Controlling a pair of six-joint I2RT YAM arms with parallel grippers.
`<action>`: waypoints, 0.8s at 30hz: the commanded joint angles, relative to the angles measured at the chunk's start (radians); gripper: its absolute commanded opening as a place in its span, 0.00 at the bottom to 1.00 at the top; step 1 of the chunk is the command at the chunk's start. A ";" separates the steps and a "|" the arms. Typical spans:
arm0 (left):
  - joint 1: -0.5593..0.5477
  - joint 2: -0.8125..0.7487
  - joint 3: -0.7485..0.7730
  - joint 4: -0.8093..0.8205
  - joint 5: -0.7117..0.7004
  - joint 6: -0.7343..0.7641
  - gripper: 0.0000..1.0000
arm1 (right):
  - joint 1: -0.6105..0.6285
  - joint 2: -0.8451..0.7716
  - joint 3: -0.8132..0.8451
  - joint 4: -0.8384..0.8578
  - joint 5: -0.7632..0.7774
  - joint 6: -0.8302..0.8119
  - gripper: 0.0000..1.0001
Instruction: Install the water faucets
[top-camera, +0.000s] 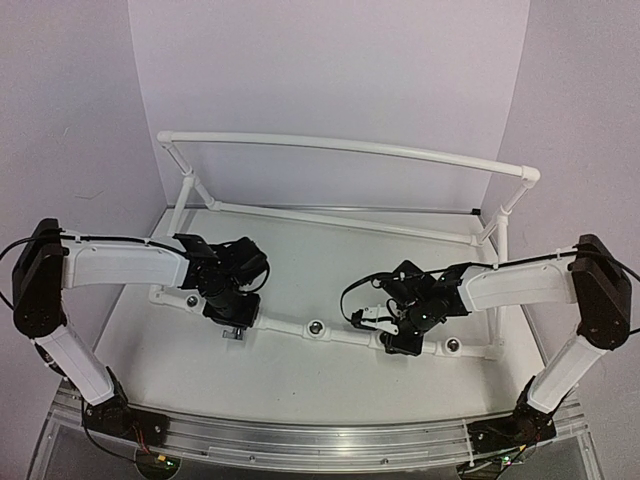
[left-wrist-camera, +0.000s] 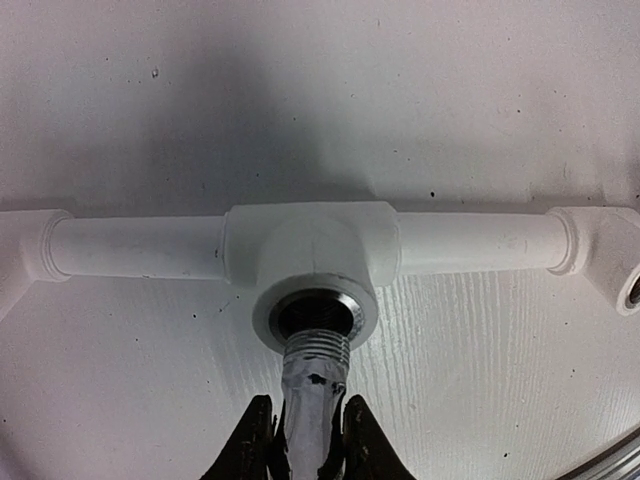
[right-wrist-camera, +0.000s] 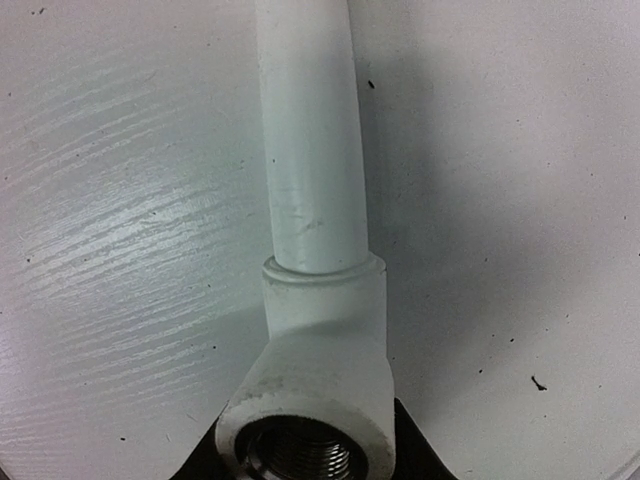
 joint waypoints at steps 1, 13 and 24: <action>-0.001 0.026 0.055 0.005 -0.041 0.008 0.00 | -0.007 0.014 -0.013 0.013 -0.064 0.076 0.35; 0.000 0.040 0.120 -0.054 -0.048 0.004 0.00 | -0.008 0.014 -0.013 0.013 -0.066 0.076 0.31; 0.005 0.083 0.151 -0.103 -0.058 0.000 0.00 | -0.007 0.009 -0.017 0.012 -0.069 0.076 0.30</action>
